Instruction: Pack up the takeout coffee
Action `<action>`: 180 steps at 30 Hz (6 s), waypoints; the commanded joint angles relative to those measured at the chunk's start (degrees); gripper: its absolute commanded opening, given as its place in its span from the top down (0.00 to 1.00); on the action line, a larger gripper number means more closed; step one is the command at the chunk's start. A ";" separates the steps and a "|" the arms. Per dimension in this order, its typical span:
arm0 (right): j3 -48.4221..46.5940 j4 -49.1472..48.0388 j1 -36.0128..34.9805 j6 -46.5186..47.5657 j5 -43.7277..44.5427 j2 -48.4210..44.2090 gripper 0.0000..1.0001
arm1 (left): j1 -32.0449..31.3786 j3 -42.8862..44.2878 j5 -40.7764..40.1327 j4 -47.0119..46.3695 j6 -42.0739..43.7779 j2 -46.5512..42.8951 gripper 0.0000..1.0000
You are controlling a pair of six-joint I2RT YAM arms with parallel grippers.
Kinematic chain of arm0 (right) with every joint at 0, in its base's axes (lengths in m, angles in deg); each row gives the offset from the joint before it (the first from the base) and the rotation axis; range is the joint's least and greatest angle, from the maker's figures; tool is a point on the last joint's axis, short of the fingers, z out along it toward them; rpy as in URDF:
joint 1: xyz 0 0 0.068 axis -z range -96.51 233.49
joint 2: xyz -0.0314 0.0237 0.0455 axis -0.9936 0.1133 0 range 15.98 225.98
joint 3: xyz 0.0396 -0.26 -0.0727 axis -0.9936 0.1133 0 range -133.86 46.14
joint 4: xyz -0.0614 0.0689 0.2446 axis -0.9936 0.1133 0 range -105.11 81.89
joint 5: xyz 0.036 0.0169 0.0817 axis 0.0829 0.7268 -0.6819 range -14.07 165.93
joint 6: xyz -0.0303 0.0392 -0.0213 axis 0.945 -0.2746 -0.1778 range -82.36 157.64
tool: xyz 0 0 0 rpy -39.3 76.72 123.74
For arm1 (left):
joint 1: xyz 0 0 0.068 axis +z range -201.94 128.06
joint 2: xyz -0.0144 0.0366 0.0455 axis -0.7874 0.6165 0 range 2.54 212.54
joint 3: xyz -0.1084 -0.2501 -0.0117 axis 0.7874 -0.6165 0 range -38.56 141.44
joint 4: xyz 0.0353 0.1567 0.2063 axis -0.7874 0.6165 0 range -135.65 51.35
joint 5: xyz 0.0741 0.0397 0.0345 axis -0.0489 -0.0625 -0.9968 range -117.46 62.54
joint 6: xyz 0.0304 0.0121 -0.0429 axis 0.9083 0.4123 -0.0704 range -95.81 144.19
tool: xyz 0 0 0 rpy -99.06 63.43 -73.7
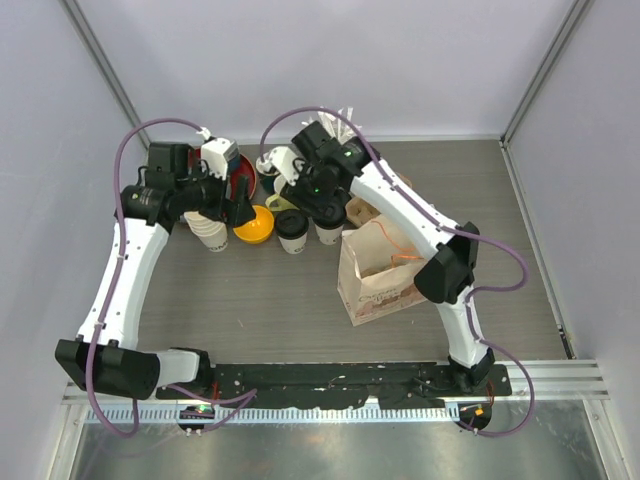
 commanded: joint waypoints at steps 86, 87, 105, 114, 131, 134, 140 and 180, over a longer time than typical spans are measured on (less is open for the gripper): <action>-4.52 3.12 -0.28 -17.04 6.85 -25.36 0.99 | -7.82 1.17 8.43 1.48 -1.30 0.64 0.27; -3.64 3.47 -0.28 -17.49 8.94 -26.87 0.99 | -9.68 1.79 7.28 1.65 -0.95 0.99 0.27; 9.54 12.79 -0.37 -26.37 1.77 -51.32 0.99 | -35.19 25.61 -2.49 -3.10 -9.30 22.08 0.21; 16.04 15.69 -0.37 -25.41 -1.24 -50.62 0.99 | -35.81 23.60 -1.18 -2.30 -8.51 25.43 0.49; 35.10 10.16 -0.37 -16.28 -4.84 -45.18 0.99 | -35.54 22.19 9.37 -2.74 -6.49 24.11 1.00; 38.80 8.93 -0.28 -12.41 -6.42 -44.38 0.99 | -35.45 22.19 10.60 -2.92 -6.39 23.85 1.00; 44.08 4.97 -0.11 -5.02 -7.38 -44.20 0.99 | -34.40 21.83 14.47 -2.57 -4.92 24.02 1.00; 52.26 8.40 -2.22 22.23 -11.78 -32.25 0.99 | -33.61 28.16 24.67 6.75 4.50 30.26 1.00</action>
